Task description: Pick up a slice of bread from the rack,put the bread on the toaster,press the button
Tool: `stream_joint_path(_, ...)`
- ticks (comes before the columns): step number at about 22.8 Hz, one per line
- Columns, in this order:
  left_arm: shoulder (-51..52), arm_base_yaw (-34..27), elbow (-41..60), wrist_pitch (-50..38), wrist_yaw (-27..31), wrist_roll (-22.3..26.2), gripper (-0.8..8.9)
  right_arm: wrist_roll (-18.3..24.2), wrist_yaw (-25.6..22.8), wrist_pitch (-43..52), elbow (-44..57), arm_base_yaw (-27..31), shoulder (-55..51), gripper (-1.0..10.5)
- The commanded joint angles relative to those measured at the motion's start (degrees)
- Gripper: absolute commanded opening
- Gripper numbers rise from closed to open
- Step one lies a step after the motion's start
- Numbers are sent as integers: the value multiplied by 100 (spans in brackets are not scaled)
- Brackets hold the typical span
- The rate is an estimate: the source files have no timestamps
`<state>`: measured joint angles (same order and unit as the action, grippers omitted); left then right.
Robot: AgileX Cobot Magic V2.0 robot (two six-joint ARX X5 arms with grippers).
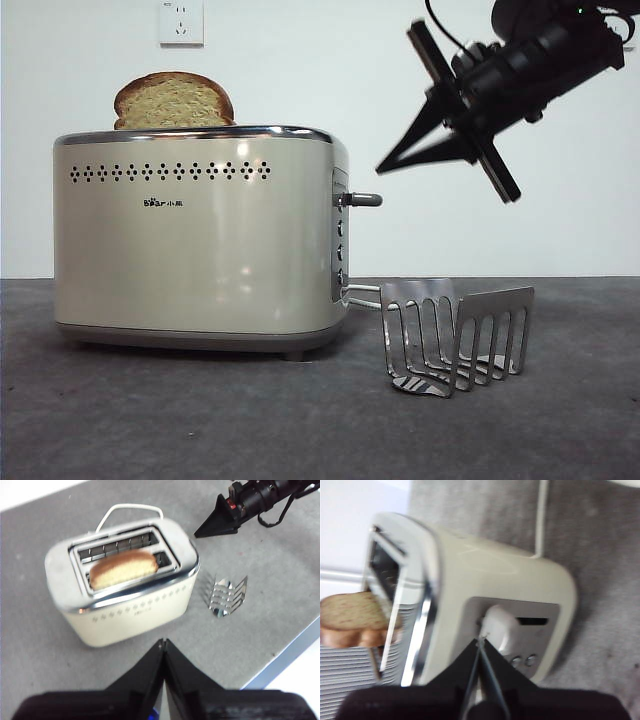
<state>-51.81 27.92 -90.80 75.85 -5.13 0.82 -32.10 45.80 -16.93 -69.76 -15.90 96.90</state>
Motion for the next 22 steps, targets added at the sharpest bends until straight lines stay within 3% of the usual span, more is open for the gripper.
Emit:
stream_joint_path(1,129,13,168,-17,22,-81,-8,229,-17,35,-26,-33,144,-7)
stream_joint_path(7,188,13,212,-20,22,-83,-8,286,-118,107,-26,-197,358,-7)
stream_joint_path(17,184,13,212,-20,22,-81,-8,282,-678,15,-26,-247,723,-7)
stream_joint_path(22,177,13,212,-20,22,-81,-8,278,-684,2,-26,-247,726,-8)
